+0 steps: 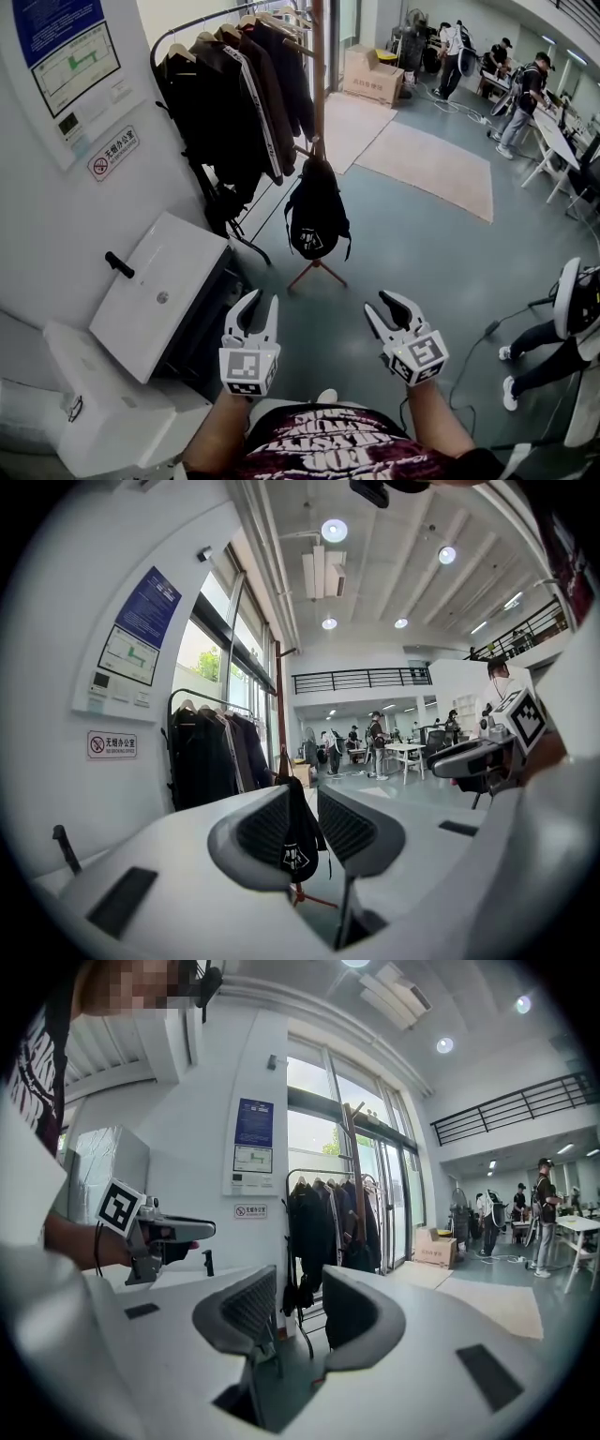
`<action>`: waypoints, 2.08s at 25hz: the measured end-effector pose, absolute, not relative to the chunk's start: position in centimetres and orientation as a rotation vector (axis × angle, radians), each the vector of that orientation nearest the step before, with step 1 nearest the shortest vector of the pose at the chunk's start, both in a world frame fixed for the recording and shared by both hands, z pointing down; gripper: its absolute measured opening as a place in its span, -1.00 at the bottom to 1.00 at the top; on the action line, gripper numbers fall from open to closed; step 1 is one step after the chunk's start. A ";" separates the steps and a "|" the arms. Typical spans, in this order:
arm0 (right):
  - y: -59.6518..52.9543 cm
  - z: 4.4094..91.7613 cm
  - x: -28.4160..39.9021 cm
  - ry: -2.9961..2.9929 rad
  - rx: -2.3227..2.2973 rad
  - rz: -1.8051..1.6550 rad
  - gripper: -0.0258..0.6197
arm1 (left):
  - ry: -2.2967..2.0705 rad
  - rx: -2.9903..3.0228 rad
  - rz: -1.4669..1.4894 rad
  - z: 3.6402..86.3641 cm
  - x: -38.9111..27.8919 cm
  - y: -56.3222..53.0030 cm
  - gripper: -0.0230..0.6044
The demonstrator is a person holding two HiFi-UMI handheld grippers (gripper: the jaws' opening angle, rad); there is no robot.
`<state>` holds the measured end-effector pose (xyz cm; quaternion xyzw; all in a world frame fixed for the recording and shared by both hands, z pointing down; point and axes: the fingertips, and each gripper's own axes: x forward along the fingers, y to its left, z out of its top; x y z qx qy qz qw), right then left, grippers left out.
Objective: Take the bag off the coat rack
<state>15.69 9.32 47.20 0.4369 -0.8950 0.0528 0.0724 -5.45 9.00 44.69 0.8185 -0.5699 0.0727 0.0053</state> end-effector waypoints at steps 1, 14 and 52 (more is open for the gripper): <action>9.1 47.2 16.0 -2.693 1.313 0.165 -0.43 | -1.783 2.558 0.232 44.8 -5.2 8.8 -0.66; 9.3 48.0 17.9 -2.715 1.324 0.231 -0.43 | -1.760 2.560 0.323 45.2 -3.2 9.0 -0.66; -4.2 48.8 14.2 -2.628 1.336 0.236 -0.40 | -1.663 2.601 0.344 48.0 -5.9 -5.9 -0.66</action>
